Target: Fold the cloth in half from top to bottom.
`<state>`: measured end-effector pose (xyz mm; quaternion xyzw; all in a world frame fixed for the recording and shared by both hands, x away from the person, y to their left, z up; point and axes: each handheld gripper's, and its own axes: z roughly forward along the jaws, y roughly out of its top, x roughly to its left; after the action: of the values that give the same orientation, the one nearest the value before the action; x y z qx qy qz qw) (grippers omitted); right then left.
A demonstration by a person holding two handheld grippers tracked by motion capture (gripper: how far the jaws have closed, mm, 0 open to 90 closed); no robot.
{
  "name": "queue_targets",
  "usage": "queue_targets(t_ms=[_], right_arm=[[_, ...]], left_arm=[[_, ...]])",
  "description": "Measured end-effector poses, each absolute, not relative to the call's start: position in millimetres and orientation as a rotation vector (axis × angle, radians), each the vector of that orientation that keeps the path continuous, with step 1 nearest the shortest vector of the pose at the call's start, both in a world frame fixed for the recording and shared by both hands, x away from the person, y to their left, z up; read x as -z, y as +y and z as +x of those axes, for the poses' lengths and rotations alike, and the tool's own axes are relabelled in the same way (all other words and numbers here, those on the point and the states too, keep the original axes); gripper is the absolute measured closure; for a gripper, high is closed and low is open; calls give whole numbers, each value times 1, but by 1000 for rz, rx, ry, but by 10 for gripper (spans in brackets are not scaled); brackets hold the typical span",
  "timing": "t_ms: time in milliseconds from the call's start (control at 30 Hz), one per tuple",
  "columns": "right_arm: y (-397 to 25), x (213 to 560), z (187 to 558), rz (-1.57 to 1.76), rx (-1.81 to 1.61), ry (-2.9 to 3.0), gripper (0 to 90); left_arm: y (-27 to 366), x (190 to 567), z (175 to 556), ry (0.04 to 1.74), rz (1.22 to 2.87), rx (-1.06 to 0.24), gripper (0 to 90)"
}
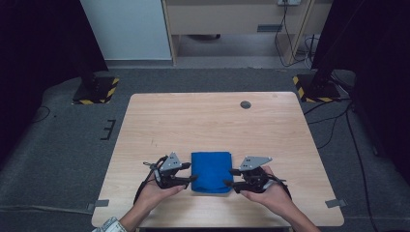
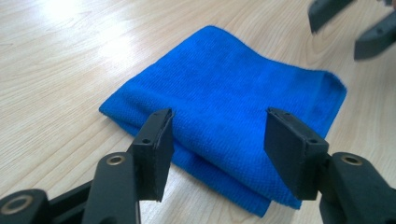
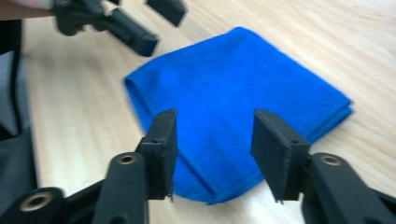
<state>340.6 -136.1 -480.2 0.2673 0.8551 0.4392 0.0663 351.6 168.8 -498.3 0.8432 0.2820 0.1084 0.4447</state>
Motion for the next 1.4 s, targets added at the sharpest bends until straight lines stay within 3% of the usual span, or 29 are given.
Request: queue_targets(t_ms=[167, 667, 1067, 1400], right_arm=[[-139, 486, 352, 863, -1294, 2521, 401], [-135, 489, 388, 1032, -1268, 2375, 118], [-149, 484, 398, 1059, -1261, 2331, 93], [-199, 485, 406, 1162, -1209, 2208, 102]], left_arm=[[171, 500, 354, 717, 2115, -308, 398], [179, 494, 375, 834, 2057, -340, 154], [198, 491, 394, 942, 2011, -392, 90], [235, 491, 403, 1047, 1974, -483, 85]])
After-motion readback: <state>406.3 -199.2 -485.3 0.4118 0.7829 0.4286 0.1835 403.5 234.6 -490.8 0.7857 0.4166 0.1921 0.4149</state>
